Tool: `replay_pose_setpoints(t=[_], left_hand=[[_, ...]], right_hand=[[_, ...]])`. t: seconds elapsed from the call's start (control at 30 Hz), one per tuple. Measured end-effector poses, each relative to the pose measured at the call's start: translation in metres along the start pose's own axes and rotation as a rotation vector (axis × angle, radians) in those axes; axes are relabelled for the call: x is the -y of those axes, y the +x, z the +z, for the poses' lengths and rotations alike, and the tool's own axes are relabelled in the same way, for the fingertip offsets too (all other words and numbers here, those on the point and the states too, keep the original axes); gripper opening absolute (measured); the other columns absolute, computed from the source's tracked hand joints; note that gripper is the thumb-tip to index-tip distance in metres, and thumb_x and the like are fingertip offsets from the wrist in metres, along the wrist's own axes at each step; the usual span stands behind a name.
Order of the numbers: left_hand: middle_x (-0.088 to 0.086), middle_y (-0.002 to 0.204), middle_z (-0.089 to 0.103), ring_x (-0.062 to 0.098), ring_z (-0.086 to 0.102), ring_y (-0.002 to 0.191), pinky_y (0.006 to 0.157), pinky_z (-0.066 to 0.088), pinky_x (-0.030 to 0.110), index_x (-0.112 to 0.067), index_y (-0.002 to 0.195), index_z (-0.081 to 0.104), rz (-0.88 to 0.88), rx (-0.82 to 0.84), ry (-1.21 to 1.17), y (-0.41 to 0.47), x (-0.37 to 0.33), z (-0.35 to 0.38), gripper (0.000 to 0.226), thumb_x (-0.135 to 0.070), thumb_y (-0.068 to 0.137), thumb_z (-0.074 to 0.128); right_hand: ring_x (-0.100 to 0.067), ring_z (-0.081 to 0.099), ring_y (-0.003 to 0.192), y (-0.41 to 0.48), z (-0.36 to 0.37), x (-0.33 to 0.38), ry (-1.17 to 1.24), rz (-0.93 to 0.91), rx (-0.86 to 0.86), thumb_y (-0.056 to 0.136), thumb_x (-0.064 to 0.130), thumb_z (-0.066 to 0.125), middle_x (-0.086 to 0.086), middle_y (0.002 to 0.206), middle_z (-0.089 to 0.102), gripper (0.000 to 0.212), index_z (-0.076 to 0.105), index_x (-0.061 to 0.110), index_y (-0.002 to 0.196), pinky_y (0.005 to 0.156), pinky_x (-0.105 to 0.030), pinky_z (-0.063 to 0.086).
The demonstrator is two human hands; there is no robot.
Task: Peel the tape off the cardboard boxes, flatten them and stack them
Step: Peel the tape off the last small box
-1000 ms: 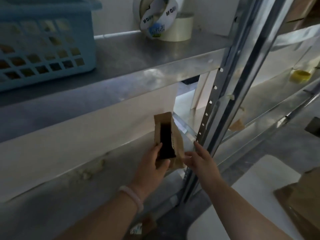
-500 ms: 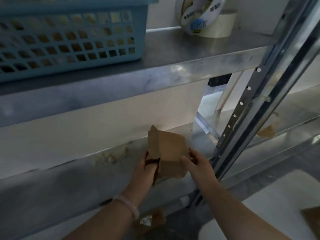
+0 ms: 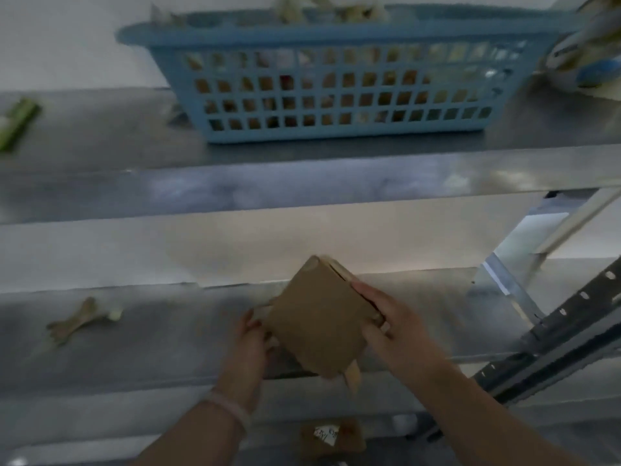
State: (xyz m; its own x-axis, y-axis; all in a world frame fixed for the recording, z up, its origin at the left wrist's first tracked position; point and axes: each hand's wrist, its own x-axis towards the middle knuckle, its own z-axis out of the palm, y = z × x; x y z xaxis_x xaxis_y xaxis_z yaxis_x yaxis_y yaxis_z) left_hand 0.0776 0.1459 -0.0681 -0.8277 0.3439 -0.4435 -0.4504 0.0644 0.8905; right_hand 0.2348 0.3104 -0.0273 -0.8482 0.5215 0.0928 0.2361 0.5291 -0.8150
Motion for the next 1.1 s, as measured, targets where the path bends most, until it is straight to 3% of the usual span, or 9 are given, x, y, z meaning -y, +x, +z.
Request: replay_pose_setpoints(t=[0.07, 0.17, 0.27, 0.4, 0.5, 0.6, 0.7, 0.9, 1.1], left_hand=[[0.011, 0.137, 0.046, 0.029, 0.046, 0.125, 0.106, 0.037, 0.052, -0.028, 0.133, 0.04, 0.248, -0.175, 0.192, 0.011, -0.013, -0.028, 0.039, -0.012, 0.097, 0.045], [-0.001, 0.133, 0.05, 0.014, 0.046, 0.122, 0.107, 0.035, 0.034, -0.025, 0.127, 0.054, 0.498, -0.164, 0.384, 0.018, -0.035, -0.065, 0.031, -0.015, 0.098, 0.046], [-0.011, 0.119, 0.063, 0.009, 0.056, 0.112, 0.099, 0.043, 0.031, -0.033, 0.114, 0.062, 0.427, 0.099, 0.406, 0.021, -0.048, -0.09, 0.021, -0.031, 0.098, 0.048], [-0.018, 0.107, 0.059, -0.006, 0.057, 0.097, 0.079, 0.043, 0.006, -0.026, 0.115, 0.055, 0.443, 0.067, 0.398, 0.033, -0.056, -0.126, 0.029, -0.006, 0.094, 0.052], [-0.016, 0.092, 0.063, -0.004, 0.061, 0.082, 0.071, 0.046, 0.007, -0.019, 0.103, 0.064, 0.367, 0.041, 0.451, 0.046, -0.052, -0.151, 0.024, 0.0, 0.089, 0.059], [-0.005, 0.08, 0.067, 0.018, 0.065, 0.08, 0.075, 0.055, 0.031, -0.023, 0.084, 0.068, 0.29, 0.022, 0.437, 0.056, -0.04, -0.165, 0.018, -0.005, 0.084, 0.068], [-0.007, 0.073, 0.067, 0.005, 0.064, 0.07, 0.065, 0.051, 0.018, -0.019, 0.082, 0.068, 0.289, 0.045, 0.482, 0.061, -0.033, -0.175, 0.01, -0.01, 0.081, 0.072], [-0.008, 0.071, 0.068, 0.013, 0.064, 0.071, 0.071, 0.053, 0.027, -0.032, 0.072, 0.066, 0.294, 0.049, 0.538, 0.073, -0.034, -0.186, 0.021, -0.014, 0.078, 0.075], [-0.016, 0.065, 0.067, 0.0, 0.062, 0.065, 0.066, 0.051, 0.023, -0.039, 0.066, 0.066, 0.332, 0.104, 0.641, 0.074, -0.029, -0.198, 0.022, -0.023, 0.076, 0.078]], right_hand=[[0.0, 0.058, 0.097, 0.013, 0.02, 0.01, -0.041, -0.098, 0.028, 0.089, 0.018, 0.052, 0.024, 0.121, 0.053, 0.06, 0.042, 0.061, 0.128, 0.092, -0.025, 0.048], [0.012, 0.035, 0.13, 0.033, 0.055, 0.029, -0.169, -0.338, 0.08, 0.092, 0.02, 0.046, 0.032, 0.134, 0.044, 0.043, 0.056, 0.043, 0.127, 0.12, -0.029, 0.018], [0.003, 0.036, 0.135, 0.048, 0.092, 0.044, -0.244, -0.569, 0.074, 0.095, 0.02, 0.043, 0.025, 0.135, 0.05, 0.036, 0.061, 0.029, 0.126, 0.121, -0.03, 0.012], [-0.006, 0.041, 0.135, 0.063, 0.134, 0.054, -0.315, -0.718, 0.034, 0.094, 0.013, 0.045, 0.01, 0.136, 0.055, 0.04, 0.057, 0.021, 0.131, 0.12, -0.036, 0.019], [-0.013, 0.049, 0.128, 0.069, 0.152, 0.056, -0.488, -0.697, 0.099, 0.087, 0.017, 0.042, 0.005, 0.14, 0.054, 0.052, 0.049, 0.024, 0.138, 0.112, -0.04, 0.032], [-0.017, 0.054, 0.12, 0.071, 0.169, 0.061, -0.61, -0.557, 0.137, 0.072, 0.022, 0.044, 0.003, 0.139, 0.053, 0.069, 0.042, 0.028, 0.141, 0.102, -0.041, 0.044], [-0.019, 0.059, 0.114, 0.071, 0.186, 0.063, -0.673, -0.517, 0.123, 0.063, 0.022, 0.062, 0.005, 0.129, 0.061, 0.079, 0.042, 0.029, 0.14, 0.102, -0.041, 0.044], [-0.022, 0.061, 0.106, 0.068, 0.207, 0.074, -0.718, -0.494, 0.052, 0.064, 0.035, 0.073, 0.005, 0.121, 0.064, 0.063, 0.061, 0.028, 0.125, 0.104, -0.04, 0.032], [-0.02, 0.061, 0.111, 0.055, 0.219, 0.06, -0.744, -0.55, -0.081, 0.08, 0.024, 0.071, 0.006, 0.123, 0.066, 0.046, 0.064, 0.028, 0.125, 0.105, -0.045, 0.038]])
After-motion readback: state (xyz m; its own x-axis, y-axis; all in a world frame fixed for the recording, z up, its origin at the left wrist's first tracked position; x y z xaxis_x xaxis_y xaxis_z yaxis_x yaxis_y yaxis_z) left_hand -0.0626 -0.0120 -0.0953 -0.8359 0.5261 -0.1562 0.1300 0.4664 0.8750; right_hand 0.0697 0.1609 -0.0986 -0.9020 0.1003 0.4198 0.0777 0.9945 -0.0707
